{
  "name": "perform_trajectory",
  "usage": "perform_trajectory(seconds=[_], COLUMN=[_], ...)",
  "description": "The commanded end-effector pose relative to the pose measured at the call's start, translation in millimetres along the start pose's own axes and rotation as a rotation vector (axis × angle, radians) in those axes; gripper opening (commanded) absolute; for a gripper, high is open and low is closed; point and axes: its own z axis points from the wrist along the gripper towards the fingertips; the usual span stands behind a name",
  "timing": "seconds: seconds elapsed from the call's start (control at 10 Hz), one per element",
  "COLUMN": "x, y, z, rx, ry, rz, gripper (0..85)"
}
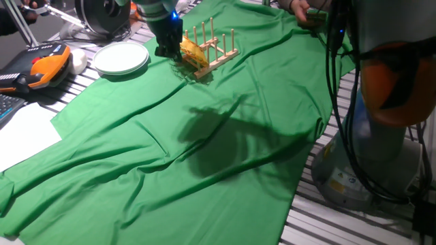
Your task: Take the dish off the dish rack
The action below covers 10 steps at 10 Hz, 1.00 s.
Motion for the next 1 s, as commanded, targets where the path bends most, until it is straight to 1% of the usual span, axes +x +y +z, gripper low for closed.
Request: perform_trajectory(seconds=[0.0,0.1,0.2,0.3,0.4,0.5,0.7,0.8,0.9], x=[0.0,0.0,0.0,0.0,0.0,-3.6,-18.3,-24.4,-31.4], y=[-0.1,-0.1,-0.1,-0.1,-0.1,-0.9,-5.9,-9.5,-13.5], z=[0.2,0.2,0.2,0.2,0.2,0.6,0.6,-0.2,-0.6], rx=[-0.010,-0.032,0.000,0.040,0.068,0.091,0.131,0.134,0.137], ry=[-0.006,0.010,0.035,0.041,0.030,0.028,0.031,0.033,0.038], rz=[-0.008,0.015,0.038,0.062,0.079,0.082,0.089,0.089,0.087], gripper=[0.0,0.0,0.0,0.0,17.0,34.0,34.0,51.0,51.0])
